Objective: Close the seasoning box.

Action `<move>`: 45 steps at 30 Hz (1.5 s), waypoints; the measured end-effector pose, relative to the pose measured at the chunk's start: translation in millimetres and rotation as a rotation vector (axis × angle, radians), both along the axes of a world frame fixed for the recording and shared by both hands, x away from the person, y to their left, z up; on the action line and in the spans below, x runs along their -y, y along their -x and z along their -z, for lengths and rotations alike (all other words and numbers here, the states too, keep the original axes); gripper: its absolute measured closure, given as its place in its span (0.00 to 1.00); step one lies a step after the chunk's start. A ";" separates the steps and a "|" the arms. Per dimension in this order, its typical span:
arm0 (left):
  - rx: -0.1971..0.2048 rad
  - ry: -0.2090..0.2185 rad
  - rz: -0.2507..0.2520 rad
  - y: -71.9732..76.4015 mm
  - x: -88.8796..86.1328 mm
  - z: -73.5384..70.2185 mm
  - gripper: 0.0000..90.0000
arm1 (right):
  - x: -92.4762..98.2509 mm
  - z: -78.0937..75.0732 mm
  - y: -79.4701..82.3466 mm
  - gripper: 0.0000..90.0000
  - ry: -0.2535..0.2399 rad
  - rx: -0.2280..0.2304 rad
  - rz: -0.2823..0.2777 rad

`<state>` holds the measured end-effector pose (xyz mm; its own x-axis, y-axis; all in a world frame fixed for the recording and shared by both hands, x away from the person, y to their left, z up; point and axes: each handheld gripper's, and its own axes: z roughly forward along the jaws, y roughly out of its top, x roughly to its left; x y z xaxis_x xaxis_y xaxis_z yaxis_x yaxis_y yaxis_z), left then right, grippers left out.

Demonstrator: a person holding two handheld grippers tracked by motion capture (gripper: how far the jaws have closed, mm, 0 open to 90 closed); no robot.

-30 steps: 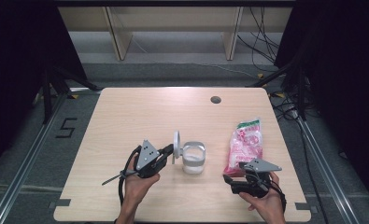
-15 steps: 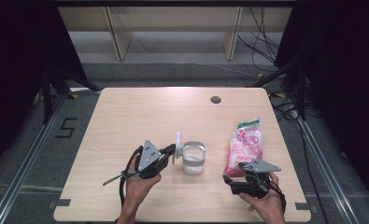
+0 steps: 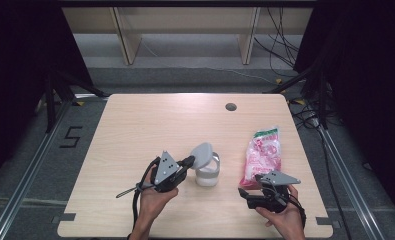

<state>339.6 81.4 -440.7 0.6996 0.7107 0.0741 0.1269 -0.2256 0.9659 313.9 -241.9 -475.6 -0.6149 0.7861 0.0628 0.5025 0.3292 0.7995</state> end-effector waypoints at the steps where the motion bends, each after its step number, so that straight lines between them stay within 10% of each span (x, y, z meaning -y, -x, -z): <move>1: -0.002 -0.002 0.000 0.0 -0.8 -0.3 0.96 | 0.3 -0.2 0.0 0.26 0.004 0.000 0.004; 21: -0.083 0.040 0.017 13.5 -5.1 4.1 0.43 | -0.1 0.4 -0.6 0.26 -0.006 -0.013 -0.015; 45: -0.117 0.062 0.014 33.5 -1.1 25.6 0.33 | -1.6 3.3 -2.4 0.25 -0.024 -0.006 -0.042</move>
<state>306.2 82.4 -466.2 0.7110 0.7013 -0.0517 0.2363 -0.1690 0.9569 316.2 -240.3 -478.8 -0.6469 0.7578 0.0849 0.4932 0.3309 0.8045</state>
